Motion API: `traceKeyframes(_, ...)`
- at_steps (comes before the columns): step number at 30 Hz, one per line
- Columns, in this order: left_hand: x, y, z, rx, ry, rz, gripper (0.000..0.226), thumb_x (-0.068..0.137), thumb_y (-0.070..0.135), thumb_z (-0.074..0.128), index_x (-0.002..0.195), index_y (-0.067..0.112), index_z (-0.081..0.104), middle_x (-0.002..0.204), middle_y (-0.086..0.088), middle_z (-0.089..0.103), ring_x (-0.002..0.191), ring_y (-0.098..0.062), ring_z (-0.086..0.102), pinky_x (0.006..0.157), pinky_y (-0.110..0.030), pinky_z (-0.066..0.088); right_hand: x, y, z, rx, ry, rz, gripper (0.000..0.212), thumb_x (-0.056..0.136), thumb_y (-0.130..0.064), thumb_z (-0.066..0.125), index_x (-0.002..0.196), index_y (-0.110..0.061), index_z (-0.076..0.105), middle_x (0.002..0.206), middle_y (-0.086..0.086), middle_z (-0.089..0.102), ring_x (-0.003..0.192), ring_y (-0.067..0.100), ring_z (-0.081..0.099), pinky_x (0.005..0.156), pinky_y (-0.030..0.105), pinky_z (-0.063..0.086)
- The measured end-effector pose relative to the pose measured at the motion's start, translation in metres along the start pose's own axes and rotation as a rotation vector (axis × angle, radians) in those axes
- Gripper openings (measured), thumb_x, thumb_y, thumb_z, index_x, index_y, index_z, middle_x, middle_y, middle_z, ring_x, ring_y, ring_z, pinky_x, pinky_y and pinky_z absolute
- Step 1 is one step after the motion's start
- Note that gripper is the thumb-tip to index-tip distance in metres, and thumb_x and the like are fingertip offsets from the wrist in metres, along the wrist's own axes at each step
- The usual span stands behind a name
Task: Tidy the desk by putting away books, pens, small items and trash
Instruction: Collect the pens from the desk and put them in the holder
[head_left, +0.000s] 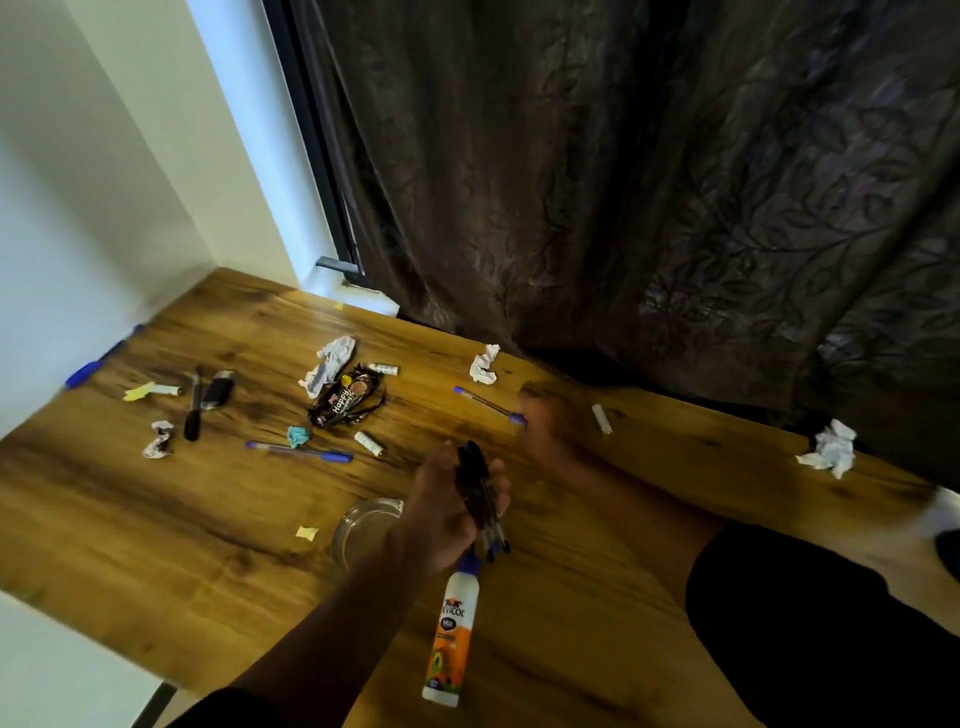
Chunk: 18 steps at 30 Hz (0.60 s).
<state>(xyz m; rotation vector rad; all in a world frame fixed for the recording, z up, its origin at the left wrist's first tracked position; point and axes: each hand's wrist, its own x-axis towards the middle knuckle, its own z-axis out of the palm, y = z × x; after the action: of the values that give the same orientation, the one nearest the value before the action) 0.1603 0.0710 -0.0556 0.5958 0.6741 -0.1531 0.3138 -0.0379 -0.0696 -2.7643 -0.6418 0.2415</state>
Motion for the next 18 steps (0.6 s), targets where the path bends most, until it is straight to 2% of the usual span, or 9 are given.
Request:
traceKeyframes(2,0.002,-0.003,0.005,-0.033,0.008,-0.017,0.061,0.103,0.050,0.048,0.142,0.004,0.049,0.107,-0.020,0.068,0.083,-0.032,0.068,0.074,-0.040,0.057,-0.013,0.006,-0.002,0.254,0.065,0.027,0.022,0.082,-0.015,0.066,0.103,-0.011,0.068,0.105,0.011,0.070,0.101,0.033,0.064,0.088,0.042,0.054)
traceKeyframes(3,0.003,-0.004,0.007,-0.045,0.008,-0.024,0.062,0.103,0.051,0.047,0.143,0.004,0.048,0.105,-0.019,0.069,0.083,-0.032,0.068,0.075,-0.041,0.056,-0.020,0.009,-0.005,0.362,0.098,0.053,0.016,0.078,-0.015,0.067,0.094,-0.012,0.069,0.094,0.006,0.070,0.091,0.028,0.066,0.080,0.038,0.055)
traceKeyframes(6,0.005,-0.009,0.008,-0.061,-0.004,-0.029,0.063,0.102,0.054,0.044,0.139,0.004,0.050,0.101,-0.017,0.070,0.082,-0.032,0.068,0.078,-0.041,0.055,-0.042,0.012,-0.030,0.575,0.182,0.114,0.014,0.077,-0.008,0.071,0.090,-0.014,0.073,0.084,-0.005,0.069,0.078,0.011,0.062,0.065,0.017,0.048)
traceKeyframes(9,0.001,-0.018,0.010,-0.045,-0.041,-0.026,0.069,0.101,0.055,0.043,0.146,0.002,0.049,0.102,-0.016,0.070,0.083,-0.030,0.069,0.079,-0.039,0.056,-0.061,0.019,-0.053,0.708,0.222,0.088,0.019,0.081,-0.006,0.070,0.088,-0.024,0.074,0.089,-0.008,0.072,0.078,0.004,0.064,0.067,0.016,0.051)
traceKeyframes(12,-0.005,-0.029,0.015,-0.025,-0.025,-0.015,0.065,0.100,0.053,0.045,0.141,0.003,0.052,0.103,-0.016,0.071,0.083,-0.031,0.070,0.076,-0.040,0.057,-0.075,0.026,-0.073,0.819,0.265,0.030,0.026,0.081,-0.003,0.074,0.086,-0.028,0.071,0.087,-0.005,0.072,0.077,0.004,0.065,0.070,0.023,0.054)
traceKeyframes(14,-0.011,-0.038,0.018,-0.011,-0.009,-0.008,0.066,0.100,0.053,0.044,0.141,0.002,0.053,0.106,-0.016,0.070,0.086,-0.031,0.069,0.077,-0.040,0.056,-0.085,0.029,-0.085,0.866,0.271,-0.014,0.024,0.082,-0.007,0.078,0.088,-0.028,0.070,0.086,-0.005,0.071,0.077,0.002,0.066,0.069,0.021,0.055)
traceKeyframes(16,-0.019,-0.047,0.020,-0.028,0.016,-0.003,0.067,0.101,0.055,0.041,0.142,0.004,0.053,0.105,-0.016,0.070,0.087,-0.031,0.068,0.077,-0.040,0.055,-0.092,0.031,-0.094,0.897,0.266,-0.036,0.019,0.082,-0.013,0.081,0.091,-0.025,0.071,0.086,-0.005,0.072,0.078,0.004,0.068,0.069,0.022,0.056)
traceKeyframes(18,-0.029,-0.055,0.022,-0.042,0.034,0.005,0.068,0.102,0.057,0.038,0.143,0.004,0.052,0.101,-0.016,0.070,0.085,-0.031,0.066,0.074,-0.038,0.055,-0.101,0.032,-0.103,0.923,0.248,-0.063,0.016,0.082,-0.015,0.081,0.092,-0.025,0.073,0.083,-0.006,0.072,0.077,0.010,0.070,0.068,0.029,0.059)
